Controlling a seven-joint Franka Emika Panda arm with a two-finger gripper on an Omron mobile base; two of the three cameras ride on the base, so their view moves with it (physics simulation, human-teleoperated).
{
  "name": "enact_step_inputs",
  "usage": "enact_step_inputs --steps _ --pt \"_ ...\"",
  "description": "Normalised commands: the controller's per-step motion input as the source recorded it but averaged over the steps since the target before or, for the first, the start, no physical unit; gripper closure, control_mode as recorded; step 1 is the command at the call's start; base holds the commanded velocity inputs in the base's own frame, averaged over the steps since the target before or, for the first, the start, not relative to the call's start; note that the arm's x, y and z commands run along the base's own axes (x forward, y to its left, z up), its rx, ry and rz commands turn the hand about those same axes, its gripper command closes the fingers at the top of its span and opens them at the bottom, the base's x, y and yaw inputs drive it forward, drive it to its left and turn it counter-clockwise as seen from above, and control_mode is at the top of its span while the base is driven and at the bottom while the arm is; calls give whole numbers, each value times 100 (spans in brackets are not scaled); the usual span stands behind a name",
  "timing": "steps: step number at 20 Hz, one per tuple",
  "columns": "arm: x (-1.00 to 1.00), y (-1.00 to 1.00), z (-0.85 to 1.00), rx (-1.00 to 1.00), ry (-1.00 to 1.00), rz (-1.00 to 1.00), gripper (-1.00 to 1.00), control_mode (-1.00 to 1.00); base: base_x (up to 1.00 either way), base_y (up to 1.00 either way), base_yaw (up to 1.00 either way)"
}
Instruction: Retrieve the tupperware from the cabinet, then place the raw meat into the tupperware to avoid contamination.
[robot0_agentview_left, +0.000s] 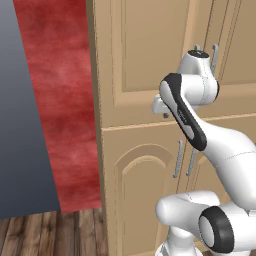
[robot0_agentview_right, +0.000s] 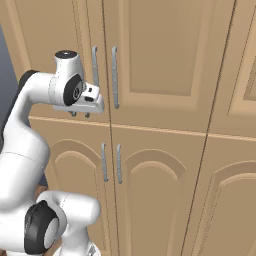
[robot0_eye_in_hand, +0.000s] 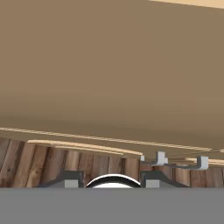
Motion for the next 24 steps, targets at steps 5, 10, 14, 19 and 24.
enact_step_inputs --steps 5,10,14,19,24 --pt "1 0 2 0 0 0 -100 -100 0 0 0" --pt "0 -11 25 2 -3 -8 -100 -100 0 0 0" --pt "-7 -4 42 0 -7 -16 -100 -100 0 0 0" --pt "-3 -35 32 0 -16 -13 -100 -100 0 0 0" --pt "11 -46 15 0 -19 -11 -100 -100 0 0 0"
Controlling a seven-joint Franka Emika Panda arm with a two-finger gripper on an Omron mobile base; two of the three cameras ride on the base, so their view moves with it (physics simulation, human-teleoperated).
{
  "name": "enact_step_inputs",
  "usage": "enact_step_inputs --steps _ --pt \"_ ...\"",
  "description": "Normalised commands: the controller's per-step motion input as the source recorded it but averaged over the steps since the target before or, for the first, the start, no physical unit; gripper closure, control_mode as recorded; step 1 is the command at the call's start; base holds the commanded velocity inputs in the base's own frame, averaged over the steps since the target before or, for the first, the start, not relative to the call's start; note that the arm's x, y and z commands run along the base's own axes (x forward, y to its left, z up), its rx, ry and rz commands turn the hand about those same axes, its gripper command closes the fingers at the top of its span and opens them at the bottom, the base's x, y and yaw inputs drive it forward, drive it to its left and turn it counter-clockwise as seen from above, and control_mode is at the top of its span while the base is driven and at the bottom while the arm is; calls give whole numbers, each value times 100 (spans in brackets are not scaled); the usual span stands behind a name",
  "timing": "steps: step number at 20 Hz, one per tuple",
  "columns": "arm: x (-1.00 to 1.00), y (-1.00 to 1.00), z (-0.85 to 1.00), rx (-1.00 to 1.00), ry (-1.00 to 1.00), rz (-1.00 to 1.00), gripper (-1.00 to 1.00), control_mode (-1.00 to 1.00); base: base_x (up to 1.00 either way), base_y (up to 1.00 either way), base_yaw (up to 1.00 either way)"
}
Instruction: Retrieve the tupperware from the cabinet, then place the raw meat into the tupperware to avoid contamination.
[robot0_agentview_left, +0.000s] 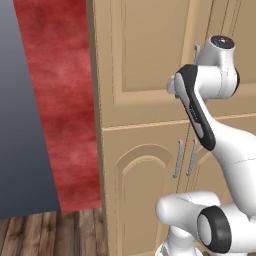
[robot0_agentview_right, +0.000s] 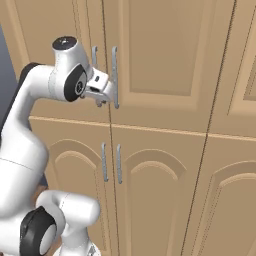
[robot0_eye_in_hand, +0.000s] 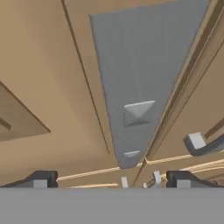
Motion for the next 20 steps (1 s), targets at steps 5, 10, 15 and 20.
enact_step_inputs --steps 5,10,15,20 --pt "7 -20 0 0 -9 -2 -100 -100 0 0 0" --pt "29 -19 0 0 0 0 -100 -100 0 0 0" --pt "31 -3 0 0 0 0 -100 -100 0 0 0" --pt "39 3 -2 0 -1 0 -100 -100 0 0 0"
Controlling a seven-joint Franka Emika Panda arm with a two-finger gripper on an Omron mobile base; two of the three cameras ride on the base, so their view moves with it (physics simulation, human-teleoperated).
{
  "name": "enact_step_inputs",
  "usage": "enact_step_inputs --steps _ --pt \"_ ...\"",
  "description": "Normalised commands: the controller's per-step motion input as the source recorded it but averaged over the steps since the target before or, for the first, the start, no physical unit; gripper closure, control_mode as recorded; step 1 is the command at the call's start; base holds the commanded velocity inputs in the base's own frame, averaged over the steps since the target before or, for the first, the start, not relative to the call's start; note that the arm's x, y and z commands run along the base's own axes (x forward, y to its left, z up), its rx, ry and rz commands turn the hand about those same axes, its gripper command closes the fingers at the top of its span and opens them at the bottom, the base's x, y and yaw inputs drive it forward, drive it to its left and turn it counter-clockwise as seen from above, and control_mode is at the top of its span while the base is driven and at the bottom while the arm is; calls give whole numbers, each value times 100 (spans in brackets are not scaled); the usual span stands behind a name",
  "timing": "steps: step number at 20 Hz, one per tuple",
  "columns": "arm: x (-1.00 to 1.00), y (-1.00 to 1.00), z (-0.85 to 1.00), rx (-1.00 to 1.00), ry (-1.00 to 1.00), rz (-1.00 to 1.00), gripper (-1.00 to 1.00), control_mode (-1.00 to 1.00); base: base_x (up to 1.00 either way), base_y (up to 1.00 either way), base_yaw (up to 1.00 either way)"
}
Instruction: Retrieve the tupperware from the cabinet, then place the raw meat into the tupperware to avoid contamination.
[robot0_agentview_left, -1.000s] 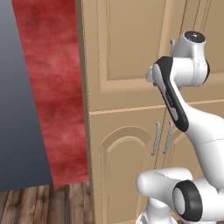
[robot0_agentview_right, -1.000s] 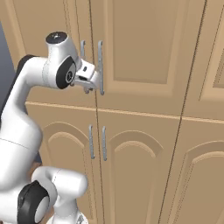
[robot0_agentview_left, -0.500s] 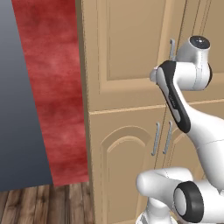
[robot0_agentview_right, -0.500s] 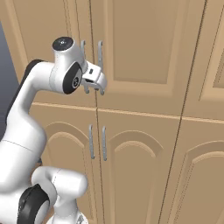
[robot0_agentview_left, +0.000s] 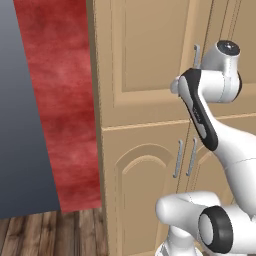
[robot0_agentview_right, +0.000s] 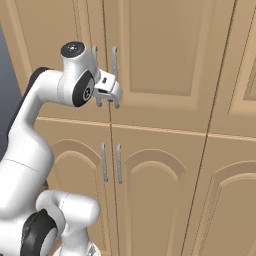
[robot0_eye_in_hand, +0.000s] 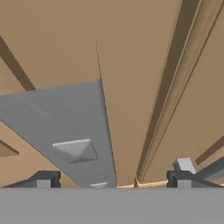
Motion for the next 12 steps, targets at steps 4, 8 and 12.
enact_step_inputs --steps 4,8,12 --pt "28 13 -1 0 -16 0 -100 -100 0 0 0" --pt "15 12 0 0 -31 0 -100 -100 0 0 0" --pt "20 5 0 0 -36 0 -100 -100 0 0 0"
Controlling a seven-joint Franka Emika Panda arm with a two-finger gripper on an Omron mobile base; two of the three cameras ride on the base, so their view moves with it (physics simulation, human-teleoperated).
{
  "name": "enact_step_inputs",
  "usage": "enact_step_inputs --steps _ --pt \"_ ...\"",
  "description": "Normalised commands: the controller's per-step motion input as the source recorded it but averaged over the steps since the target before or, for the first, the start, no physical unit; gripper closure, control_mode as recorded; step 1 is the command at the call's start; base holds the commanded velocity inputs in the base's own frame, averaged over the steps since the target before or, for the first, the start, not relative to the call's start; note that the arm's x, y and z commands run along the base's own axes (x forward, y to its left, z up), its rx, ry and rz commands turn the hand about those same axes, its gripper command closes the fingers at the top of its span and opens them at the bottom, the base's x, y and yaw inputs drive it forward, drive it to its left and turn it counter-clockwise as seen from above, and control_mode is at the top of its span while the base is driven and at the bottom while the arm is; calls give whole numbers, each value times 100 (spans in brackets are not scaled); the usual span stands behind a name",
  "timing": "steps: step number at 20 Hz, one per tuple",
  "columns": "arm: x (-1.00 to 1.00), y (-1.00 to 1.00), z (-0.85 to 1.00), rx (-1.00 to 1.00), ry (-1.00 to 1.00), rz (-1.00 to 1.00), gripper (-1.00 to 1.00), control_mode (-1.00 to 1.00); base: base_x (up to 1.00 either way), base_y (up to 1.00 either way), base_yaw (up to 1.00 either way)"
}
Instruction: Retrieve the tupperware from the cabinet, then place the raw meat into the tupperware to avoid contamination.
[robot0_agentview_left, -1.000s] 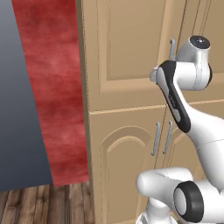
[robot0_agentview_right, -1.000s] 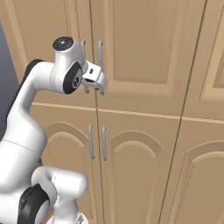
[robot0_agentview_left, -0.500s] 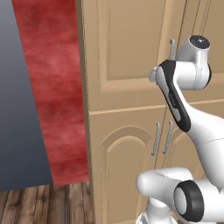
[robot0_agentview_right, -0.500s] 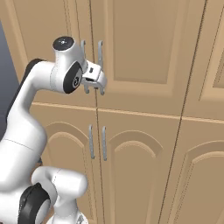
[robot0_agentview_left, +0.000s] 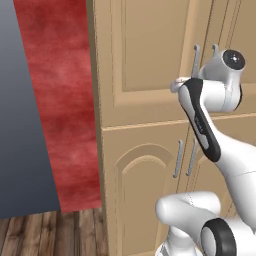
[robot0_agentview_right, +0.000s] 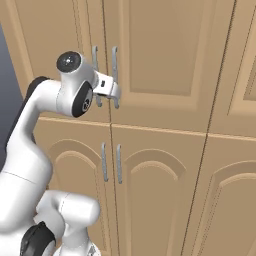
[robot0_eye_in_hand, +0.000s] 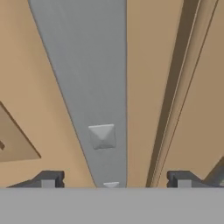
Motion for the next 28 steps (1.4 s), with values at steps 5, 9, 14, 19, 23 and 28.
enact_step_inputs --steps 5,9,14,19,23,28 --pt "44 -1 0 0 -19 -1 -100 -100 0 0 0" --pt "52 0 0 0 -13 -2 -100 -100 0 0 0" --pt "47 20 0 0 -7 -1 100 -100 0 0 0" --pt "38 15 0 0 -2 -2 100 -100 0 0 0" --pt "23 8 0 0 0 -2 100 -100 0 0 0" --pt "5 7 -1 0 2 -3 100 -100 0 0 0"
